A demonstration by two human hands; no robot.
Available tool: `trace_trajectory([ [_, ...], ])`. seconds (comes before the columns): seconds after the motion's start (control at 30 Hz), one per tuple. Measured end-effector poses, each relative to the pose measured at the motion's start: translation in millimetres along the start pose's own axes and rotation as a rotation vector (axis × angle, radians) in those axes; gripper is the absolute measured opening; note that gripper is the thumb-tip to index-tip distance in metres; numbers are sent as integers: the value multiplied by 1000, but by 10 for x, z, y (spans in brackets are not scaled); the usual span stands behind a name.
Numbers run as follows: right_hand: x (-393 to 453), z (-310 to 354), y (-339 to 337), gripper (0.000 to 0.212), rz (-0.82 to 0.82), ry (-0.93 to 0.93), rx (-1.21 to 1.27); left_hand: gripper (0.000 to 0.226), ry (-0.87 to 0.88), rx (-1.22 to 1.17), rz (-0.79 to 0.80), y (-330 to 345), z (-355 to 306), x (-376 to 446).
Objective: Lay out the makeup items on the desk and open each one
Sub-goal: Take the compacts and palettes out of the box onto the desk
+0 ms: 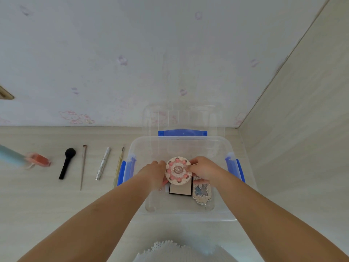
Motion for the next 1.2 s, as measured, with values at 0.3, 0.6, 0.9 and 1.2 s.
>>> trace_trajectory([
  [0.3,-84,56,-47,6,-70,-37,-44,39,-32,102,-141,-1,-47,12],
  [0.6,-300,194,-111,23,-89,-167,-13,41,-10,-59,-242,-248,-83,-226],
  [0.9,-768,541,-128,21,36,-393,254,33,69,-764,-448,-550,300,-1101],
  [1.2,-919,747,473,19,206,-467,182,39,135,-1357,-555,-147,808,-1720],
])
Point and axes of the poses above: each hand's wrist, its own x-axis towards the middle knuckle, its own y-axis out of the palm, z = x × y, the point moved 4 cm from there along x, towards the middle knuckle, and after that the axes turned 11 degrees about z, right-handed, at the moved point
